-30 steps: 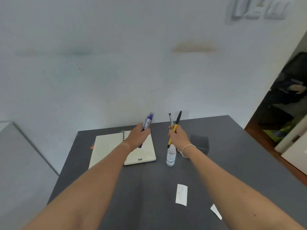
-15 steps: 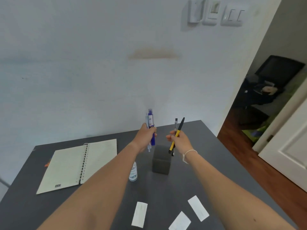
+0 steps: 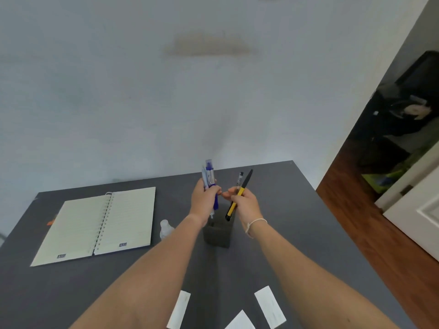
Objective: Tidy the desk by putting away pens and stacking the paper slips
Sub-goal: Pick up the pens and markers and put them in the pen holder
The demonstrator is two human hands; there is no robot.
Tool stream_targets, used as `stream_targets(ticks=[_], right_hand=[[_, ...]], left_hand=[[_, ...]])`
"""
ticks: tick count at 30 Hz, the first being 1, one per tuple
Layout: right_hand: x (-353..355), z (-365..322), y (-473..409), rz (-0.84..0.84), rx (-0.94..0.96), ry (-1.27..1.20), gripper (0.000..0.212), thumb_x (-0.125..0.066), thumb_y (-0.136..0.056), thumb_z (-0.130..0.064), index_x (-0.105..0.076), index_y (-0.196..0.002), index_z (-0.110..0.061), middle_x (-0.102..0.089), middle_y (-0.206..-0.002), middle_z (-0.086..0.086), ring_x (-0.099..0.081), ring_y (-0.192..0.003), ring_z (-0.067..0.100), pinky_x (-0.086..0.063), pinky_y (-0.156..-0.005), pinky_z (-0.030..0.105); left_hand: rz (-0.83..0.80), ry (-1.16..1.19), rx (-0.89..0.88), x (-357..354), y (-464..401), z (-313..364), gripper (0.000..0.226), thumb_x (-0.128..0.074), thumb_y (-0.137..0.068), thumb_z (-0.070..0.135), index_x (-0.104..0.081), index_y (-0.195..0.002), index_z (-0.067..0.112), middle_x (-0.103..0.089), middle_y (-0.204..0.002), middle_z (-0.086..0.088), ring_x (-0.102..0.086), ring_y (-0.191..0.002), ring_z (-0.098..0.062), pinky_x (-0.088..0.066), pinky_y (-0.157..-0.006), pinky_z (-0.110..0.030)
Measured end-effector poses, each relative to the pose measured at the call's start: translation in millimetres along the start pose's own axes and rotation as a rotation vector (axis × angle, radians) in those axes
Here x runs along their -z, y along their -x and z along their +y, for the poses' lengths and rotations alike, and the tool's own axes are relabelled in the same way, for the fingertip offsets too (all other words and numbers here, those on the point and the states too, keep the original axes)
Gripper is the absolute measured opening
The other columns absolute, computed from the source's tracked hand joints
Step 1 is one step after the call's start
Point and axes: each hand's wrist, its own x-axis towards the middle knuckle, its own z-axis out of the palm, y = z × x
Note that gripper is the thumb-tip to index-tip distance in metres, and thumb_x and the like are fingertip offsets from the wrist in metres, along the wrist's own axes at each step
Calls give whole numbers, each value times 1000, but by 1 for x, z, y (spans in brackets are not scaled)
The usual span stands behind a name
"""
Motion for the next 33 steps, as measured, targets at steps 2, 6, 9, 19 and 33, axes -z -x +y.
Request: stream_targets(ticks=[2, 6, 9, 19, 33], right_hand=[[1, 3, -3, -2, 3, -13, 25, -45, -89, 6, -56, -76, -12, -66, -83, 3, -64, -93, 21, -46, -95, 35], [3, 9, -7, -5, 30, 8, 29, -43, -88, 9, -56, -74, -13, -65, -81, 3, -64, -88, 17, -47, -87, 26], [4, 12, -8, -2, 46, 56, 32, -41, -86, 12, -58, -75, -14, -64, -82, 3, -62, -90, 19, -46, -71, 17], [4, 4, -14, 52, 77, 58, 31, -42, -86, 9, -61, -77, -13, -66, -96, 9, -60, -93, 18, -45, -75, 15], [-7, -35, -6, 66, 244, 74, 21, -47, -91, -3, -63, -90, -16, -64, -102, 5, -57, -96, 16, -42, -71, 13]], left_hand=[[17, 19, -7, 0, -1, -7, 15, -53, -89, 10, -51, -104, 14, -55, -87, -6, -54, -86, -19, -48, -78, -28], [53, 19, -5, 0, -1, -15, 14, -54, -88, 10, -54, -103, 12, -56, -89, -7, -55, -88, -21, -47, -77, -27], [67, 44, 13, 1, -1, -17, 16, -56, -87, 10, -54, -102, 14, -57, -96, -11, -57, -94, -24, -49, -84, -32], [77, 33, -30, 10, -6, -11, 18, -56, -88, 9, -57, -104, 17, -64, -102, -8, -63, -94, -19, -52, -79, -24], [143, -33, -125, 48, 2, 30, 17, -53, -90, 18, -60, -103, 24, -63, -116, -6, -58, -111, -20, -45, -104, -38]])
